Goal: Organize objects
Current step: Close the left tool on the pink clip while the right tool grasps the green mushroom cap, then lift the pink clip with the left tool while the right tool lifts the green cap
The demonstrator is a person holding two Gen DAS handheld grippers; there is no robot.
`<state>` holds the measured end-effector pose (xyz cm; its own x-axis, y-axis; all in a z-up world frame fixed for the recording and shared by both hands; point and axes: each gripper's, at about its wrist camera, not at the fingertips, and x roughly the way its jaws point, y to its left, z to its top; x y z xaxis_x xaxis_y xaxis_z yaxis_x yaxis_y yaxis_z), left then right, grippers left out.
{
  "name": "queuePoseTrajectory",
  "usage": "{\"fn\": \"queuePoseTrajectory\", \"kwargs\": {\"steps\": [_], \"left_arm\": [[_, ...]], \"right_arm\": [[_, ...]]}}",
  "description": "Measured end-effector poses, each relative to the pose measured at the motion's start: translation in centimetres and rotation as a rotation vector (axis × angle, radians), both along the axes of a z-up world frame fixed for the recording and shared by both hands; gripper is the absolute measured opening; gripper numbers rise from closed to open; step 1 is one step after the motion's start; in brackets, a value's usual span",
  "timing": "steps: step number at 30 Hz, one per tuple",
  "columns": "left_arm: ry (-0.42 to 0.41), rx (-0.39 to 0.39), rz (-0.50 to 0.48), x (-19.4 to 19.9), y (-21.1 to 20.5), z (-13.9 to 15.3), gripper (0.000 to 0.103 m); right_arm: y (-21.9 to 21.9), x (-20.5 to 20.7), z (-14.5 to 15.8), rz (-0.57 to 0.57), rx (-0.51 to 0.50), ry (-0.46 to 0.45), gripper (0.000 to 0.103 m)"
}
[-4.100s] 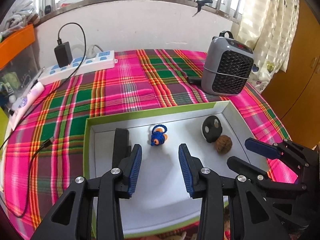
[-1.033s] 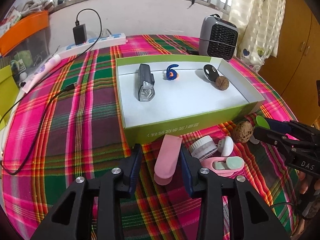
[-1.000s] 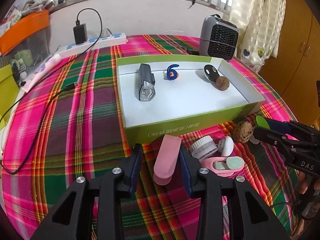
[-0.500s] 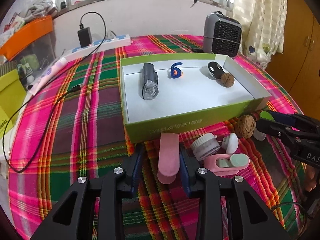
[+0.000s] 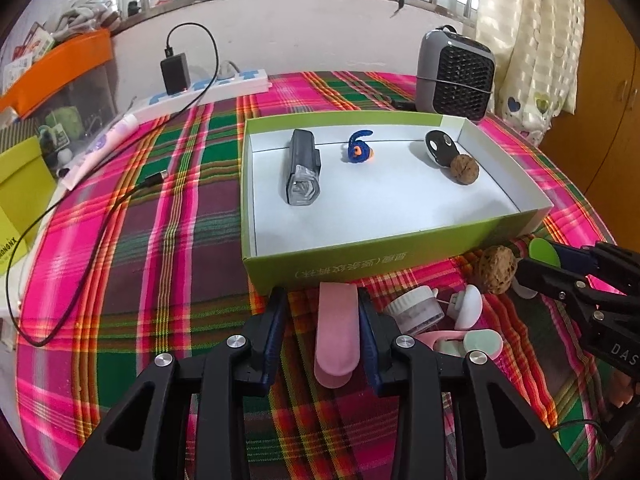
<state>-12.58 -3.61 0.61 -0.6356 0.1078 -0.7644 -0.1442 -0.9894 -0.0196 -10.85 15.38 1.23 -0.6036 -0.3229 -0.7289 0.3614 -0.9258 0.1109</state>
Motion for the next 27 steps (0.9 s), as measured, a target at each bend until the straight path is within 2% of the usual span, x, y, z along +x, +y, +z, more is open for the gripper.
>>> {"fn": "queuePoseTrajectory", "kwargs": {"steps": [2, 4, 6, 19, 27], "left_arm": [[0.002, -0.008, 0.004, 0.0, 0.0, 0.0, 0.029], [0.002, -0.003, 0.016, 0.0, -0.3, 0.0, 0.019], [0.001, 0.012, 0.023, 0.0, -0.6, 0.0, 0.016], [-0.036, 0.043, 0.018, 1.1, -0.1, 0.2, 0.016], [-0.019, 0.041, 0.027, 2.4, 0.2, 0.1, 0.016]], "right_arm": [[0.1, 0.1, 0.0, -0.01, -0.001, -0.002, 0.034], [0.1, 0.3, 0.0, -0.014, 0.001, 0.0, 0.034], [0.0, 0.6, 0.1, -0.018, 0.005, 0.003, 0.034], [1.4, 1.8, 0.2, -0.075, -0.036, -0.013, 0.034], [0.1, 2.3, 0.2, -0.021, -0.036, -0.015, 0.034]]}}
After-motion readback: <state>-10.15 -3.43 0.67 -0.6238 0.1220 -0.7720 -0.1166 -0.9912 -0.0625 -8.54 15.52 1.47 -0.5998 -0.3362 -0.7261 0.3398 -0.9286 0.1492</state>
